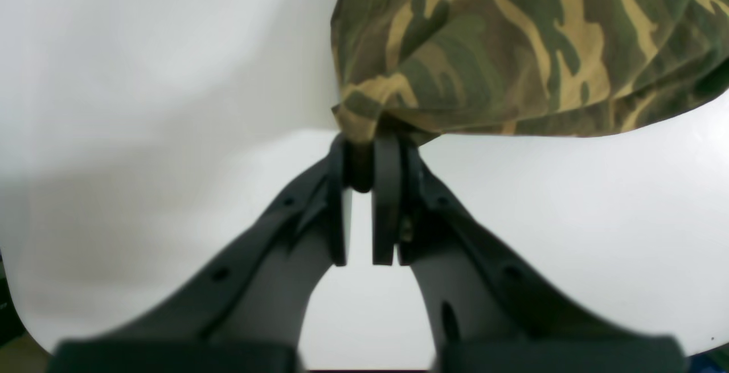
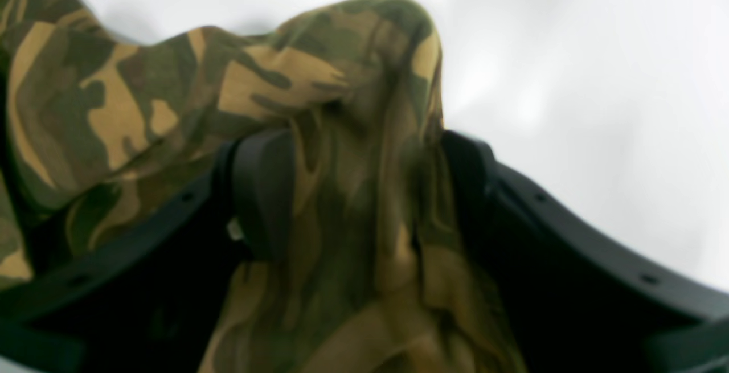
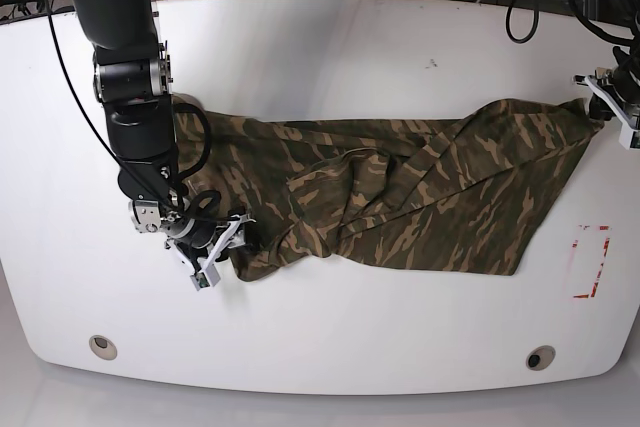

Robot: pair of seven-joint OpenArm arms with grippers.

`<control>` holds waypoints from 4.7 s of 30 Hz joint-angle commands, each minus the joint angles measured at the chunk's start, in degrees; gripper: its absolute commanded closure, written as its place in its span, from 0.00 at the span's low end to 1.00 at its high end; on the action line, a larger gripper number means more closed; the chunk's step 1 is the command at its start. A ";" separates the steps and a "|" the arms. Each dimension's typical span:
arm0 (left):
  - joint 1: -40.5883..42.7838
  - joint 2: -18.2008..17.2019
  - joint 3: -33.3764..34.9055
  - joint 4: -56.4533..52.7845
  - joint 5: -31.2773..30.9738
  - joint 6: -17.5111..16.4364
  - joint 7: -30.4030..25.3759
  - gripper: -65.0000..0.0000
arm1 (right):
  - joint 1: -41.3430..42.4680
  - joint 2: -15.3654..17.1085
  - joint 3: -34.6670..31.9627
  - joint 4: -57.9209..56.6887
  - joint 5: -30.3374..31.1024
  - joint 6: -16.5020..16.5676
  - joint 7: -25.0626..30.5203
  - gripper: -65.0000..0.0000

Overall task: Fold the T-shirt properly
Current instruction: 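Release and regrasp the shirt edge with the right gripper, then move the left gripper along the shirt to grasp another edge, then lift the shirt with both grippers and swing it across the table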

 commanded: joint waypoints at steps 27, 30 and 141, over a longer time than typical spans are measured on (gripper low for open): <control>-5.59 -1.00 -0.42 1.26 3.50 0.02 -0.99 0.94 | -20.26 3.14 13.80 56.56 3.64 0.76 -30.65 1.00; -7.35 -0.82 -0.42 1.26 3.50 0.02 -0.99 0.94 | -21.40 3.14 14.60 61.57 3.46 0.76 -33.03 1.00; -26.51 9.64 3.80 11.72 3.76 -10.57 10.09 1.00 | -13.67 6.13 15.39 67.90 3.46 6.21 -37.25 1.00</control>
